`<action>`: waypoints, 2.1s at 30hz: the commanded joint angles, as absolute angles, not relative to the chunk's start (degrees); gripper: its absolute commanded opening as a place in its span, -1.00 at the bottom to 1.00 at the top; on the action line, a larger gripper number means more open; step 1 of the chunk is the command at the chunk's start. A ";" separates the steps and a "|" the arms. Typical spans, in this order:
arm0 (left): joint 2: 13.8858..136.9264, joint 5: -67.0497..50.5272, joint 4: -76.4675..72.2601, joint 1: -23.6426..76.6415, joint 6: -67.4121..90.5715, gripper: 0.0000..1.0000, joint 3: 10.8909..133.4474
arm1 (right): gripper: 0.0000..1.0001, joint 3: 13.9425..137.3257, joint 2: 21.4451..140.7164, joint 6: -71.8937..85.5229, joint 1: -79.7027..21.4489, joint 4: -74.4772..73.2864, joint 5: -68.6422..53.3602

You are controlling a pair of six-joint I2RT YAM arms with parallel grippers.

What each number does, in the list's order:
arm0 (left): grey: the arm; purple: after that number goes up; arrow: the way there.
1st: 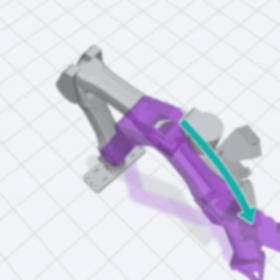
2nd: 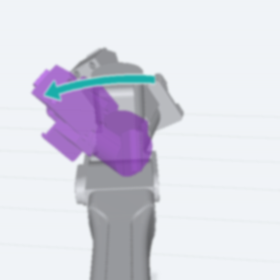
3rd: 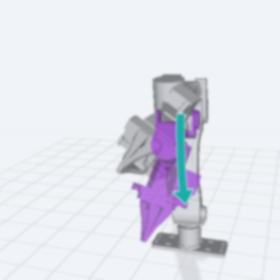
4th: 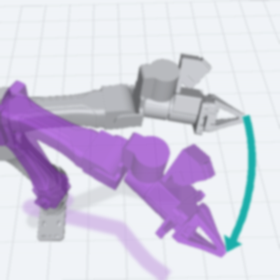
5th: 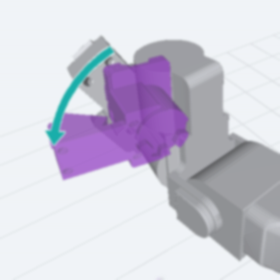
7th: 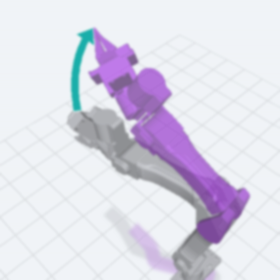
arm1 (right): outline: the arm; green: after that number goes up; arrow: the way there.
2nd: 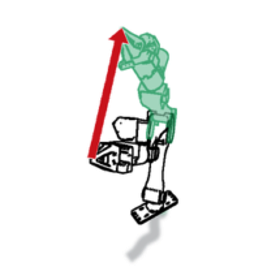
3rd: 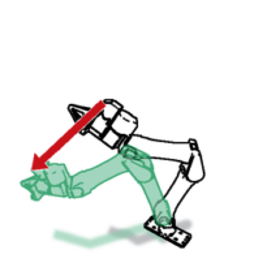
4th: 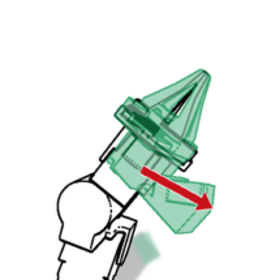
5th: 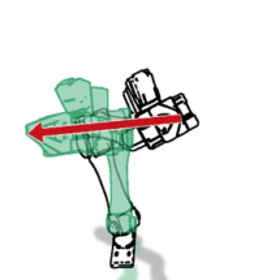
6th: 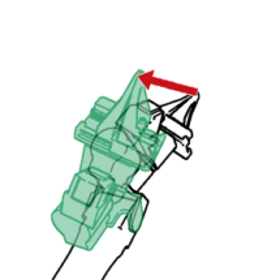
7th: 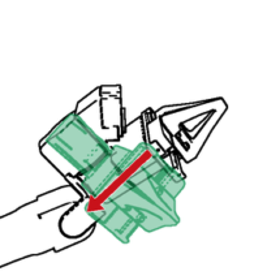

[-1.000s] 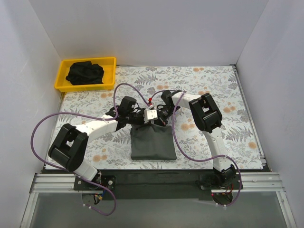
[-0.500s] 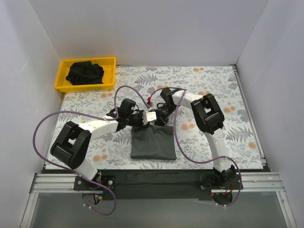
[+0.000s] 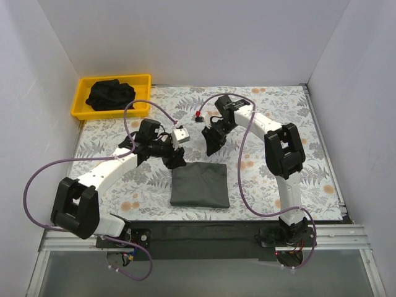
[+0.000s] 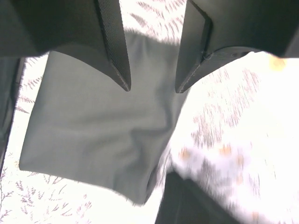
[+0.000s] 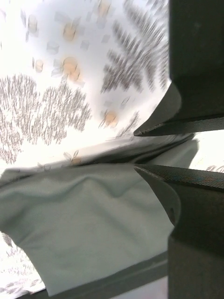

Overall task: Fold and stack the t-shirts
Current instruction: Fold the tshirt

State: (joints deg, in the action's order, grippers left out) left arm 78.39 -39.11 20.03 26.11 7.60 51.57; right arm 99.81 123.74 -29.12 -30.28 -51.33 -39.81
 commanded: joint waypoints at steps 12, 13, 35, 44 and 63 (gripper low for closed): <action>97.72 -40.52 35.42 18.98 12.22 0.11 65.48 | -0.03 95.89 120.76 -39.99 -26.54 -57.48 -34.54; 98.34 -40.00 35.51 18.98 12.13 0.11 65.74 | -0.04 95.71 121.20 -40.16 -26.54 -57.48 -34.45; 100.02 -34.02 35.42 18.02 12.04 -0.84 64.60 | -0.97 92.81 119.18 -42.54 -26.54 -59.50 -35.24; 99.05 -29.80 33.58 16.79 10.37 -1.00 63.46 | -0.97 95.01 118.56 -40.78 -26.46 -59.24 -31.55; 85.51 -58.18 41.14 16.34 26.34 -0.04 58.56 | 0.33 83.25 103.70 -25.49 -27.59 -55.99 -54.31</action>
State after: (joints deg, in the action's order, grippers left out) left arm 86.89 -48.58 39.33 14.72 18.09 63.48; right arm 87.92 103.57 -29.69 -24.82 -55.61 -43.64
